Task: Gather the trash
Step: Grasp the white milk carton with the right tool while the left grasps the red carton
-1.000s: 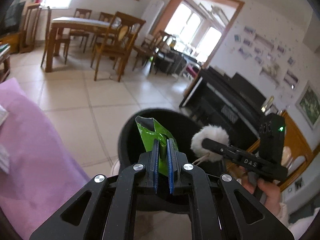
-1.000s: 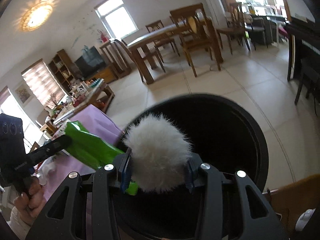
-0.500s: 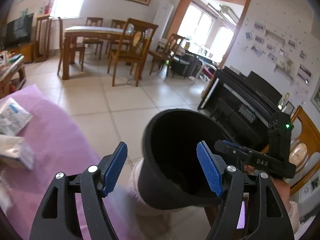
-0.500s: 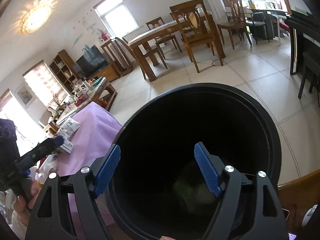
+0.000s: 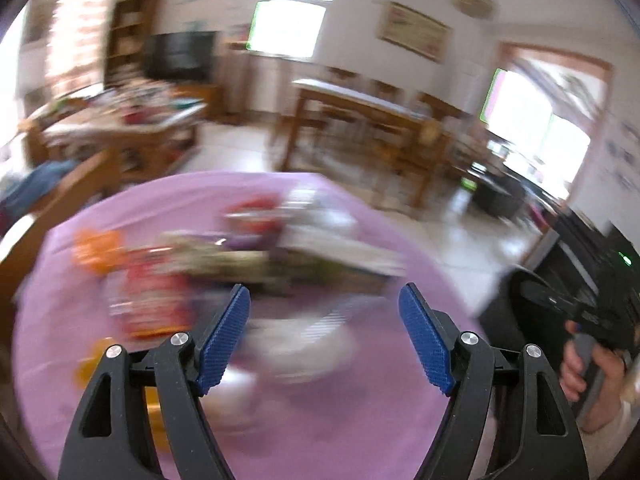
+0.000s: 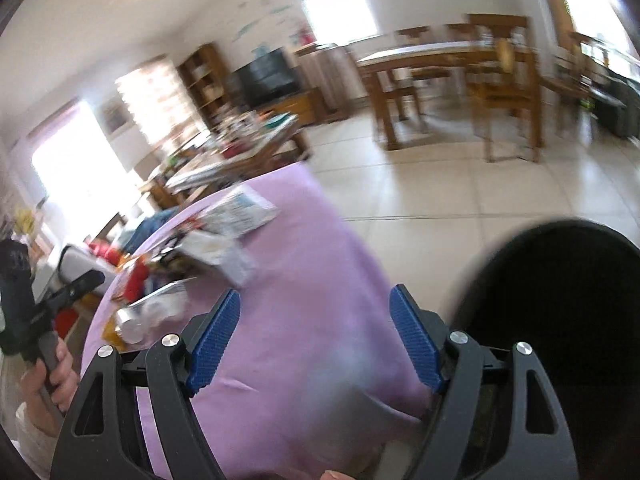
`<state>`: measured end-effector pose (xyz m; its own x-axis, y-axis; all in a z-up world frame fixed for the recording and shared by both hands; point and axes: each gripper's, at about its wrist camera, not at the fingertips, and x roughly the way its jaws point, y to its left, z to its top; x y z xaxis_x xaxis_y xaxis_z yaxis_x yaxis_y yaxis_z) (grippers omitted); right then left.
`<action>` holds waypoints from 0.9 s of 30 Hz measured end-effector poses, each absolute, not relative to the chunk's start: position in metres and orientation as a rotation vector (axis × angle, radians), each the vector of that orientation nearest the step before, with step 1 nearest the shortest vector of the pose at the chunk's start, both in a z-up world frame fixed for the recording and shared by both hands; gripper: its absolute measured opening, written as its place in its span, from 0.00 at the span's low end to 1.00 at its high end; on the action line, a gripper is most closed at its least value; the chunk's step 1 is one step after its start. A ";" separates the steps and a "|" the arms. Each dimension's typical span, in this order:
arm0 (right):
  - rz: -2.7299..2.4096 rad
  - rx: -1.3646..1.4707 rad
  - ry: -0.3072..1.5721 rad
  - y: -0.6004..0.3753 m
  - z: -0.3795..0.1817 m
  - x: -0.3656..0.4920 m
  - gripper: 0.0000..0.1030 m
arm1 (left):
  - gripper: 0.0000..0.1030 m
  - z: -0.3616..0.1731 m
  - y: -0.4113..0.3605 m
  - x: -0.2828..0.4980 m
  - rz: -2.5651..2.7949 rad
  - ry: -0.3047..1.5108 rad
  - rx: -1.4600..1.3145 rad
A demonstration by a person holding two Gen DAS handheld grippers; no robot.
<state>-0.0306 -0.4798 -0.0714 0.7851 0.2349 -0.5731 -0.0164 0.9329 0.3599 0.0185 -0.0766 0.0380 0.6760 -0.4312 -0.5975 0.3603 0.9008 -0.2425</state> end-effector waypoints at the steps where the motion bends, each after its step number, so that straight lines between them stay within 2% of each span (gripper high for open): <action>1: 0.168 0.328 0.665 -0.465 -0.072 -0.019 0.74 | 0.74 0.036 -0.063 0.022 -0.414 0.706 -0.114; 8: 0.297 0.157 0.751 -0.378 -0.083 0.057 0.74 | 0.74 0.013 0.003 0.063 -0.282 0.818 -0.100; 14: 0.316 0.017 0.813 -0.342 -0.087 0.112 0.74 | 0.74 -0.010 -0.007 0.083 -0.280 0.881 -0.086; 17: 0.315 -0.039 0.852 -0.335 -0.094 0.127 0.78 | 0.74 -0.020 -0.013 0.094 -0.264 0.909 -0.086; 18: 0.316 -0.049 0.869 -0.334 -0.097 0.130 0.78 | 0.71 -0.022 -0.012 0.096 -0.264 0.912 -0.089; 19: 0.322 -0.054 0.877 -0.332 -0.099 0.131 0.77 | 0.61 -0.025 -0.012 0.098 -0.268 0.917 -0.095; 20: 0.333 -0.058 0.887 -0.331 -0.101 0.131 0.74 | 0.54 -0.029 -0.013 0.100 -0.272 0.927 -0.100; 22: 0.354 -0.064 0.895 -0.330 -0.104 0.128 0.55 | 0.54 -0.033 -0.011 0.101 -0.277 0.925 -0.116; 23: 0.369 -0.063 0.898 -0.330 -0.105 0.125 0.50 | 0.54 -0.033 -0.010 0.100 -0.277 0.921 -0.116; 24: 0.381 -0.057 0.896 -0.329 -0.104 0.123 0.42 | 0.54 -0.033 -0.010 0.099 -0.282 0.918 -0.122; 27: 0.391 -0.034 0.882 -0.333 -0.099 0.114 0.39 | 0.53 -0.030 -0.010 0.092 -0.301 0.891 -0.134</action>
